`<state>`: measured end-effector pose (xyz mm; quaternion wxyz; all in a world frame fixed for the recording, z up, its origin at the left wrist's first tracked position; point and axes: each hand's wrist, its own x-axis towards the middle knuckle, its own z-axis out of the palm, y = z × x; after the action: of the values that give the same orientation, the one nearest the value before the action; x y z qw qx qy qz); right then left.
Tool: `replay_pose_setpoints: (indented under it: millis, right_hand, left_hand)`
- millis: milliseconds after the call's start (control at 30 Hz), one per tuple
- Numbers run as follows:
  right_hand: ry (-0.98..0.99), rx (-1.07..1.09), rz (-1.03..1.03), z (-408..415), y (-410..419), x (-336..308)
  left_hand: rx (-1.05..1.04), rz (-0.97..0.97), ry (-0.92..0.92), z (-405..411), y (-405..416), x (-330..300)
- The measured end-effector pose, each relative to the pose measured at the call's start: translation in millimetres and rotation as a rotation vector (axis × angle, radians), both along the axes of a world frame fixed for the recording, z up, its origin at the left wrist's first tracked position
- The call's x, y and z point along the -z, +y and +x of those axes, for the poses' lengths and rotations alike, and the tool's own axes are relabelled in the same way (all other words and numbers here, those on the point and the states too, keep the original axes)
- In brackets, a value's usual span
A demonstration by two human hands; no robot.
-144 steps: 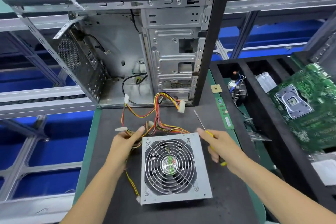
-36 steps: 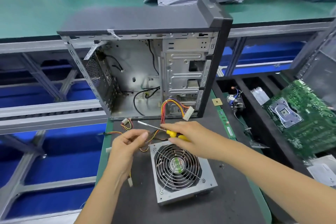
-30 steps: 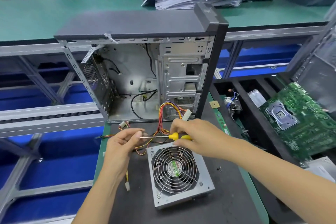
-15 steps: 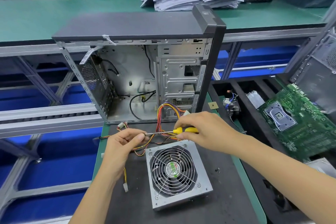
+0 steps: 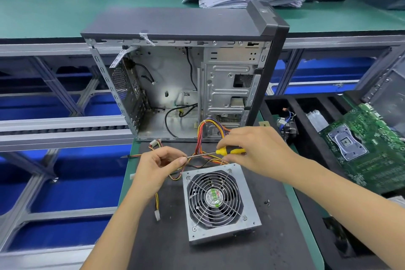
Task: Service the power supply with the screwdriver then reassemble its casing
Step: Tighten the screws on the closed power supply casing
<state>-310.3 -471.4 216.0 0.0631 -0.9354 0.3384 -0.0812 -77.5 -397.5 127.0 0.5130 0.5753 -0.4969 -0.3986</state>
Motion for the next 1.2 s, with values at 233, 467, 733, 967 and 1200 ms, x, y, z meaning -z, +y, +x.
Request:
replay_pose_setpoints:
  millis: [233,467,733,967,1200]
  right_hand:
    - [-0.033,-0.011,0.076,2.8,0.0,-1.4]
    - [-0.138,0.005,0.534,10.1,-8.7,-2.6]
    - [-0.133,0.073,0.882,14.6,-28.3,-12.5]
    - [0.048,0.020,0.446,29.5,-39.8,-12.7]
    - [0.262,-0.085,0.144,56.8,-34.4,-6.2]
  left_hand:
    - [0.028,0.005,-0.042,3.1,1.3,6.8]
    - [-0.053,-0.016,0.234,3.2,6.8,22.9]
    - [-0.076,-0.048,0.296,-9.8,10.3,39.1]
    - [-0.049,0.016,0.332,-0.5,12.2,57.6]
    - [-0.054,0.061,0.278,-10.6,15.9,76.9]
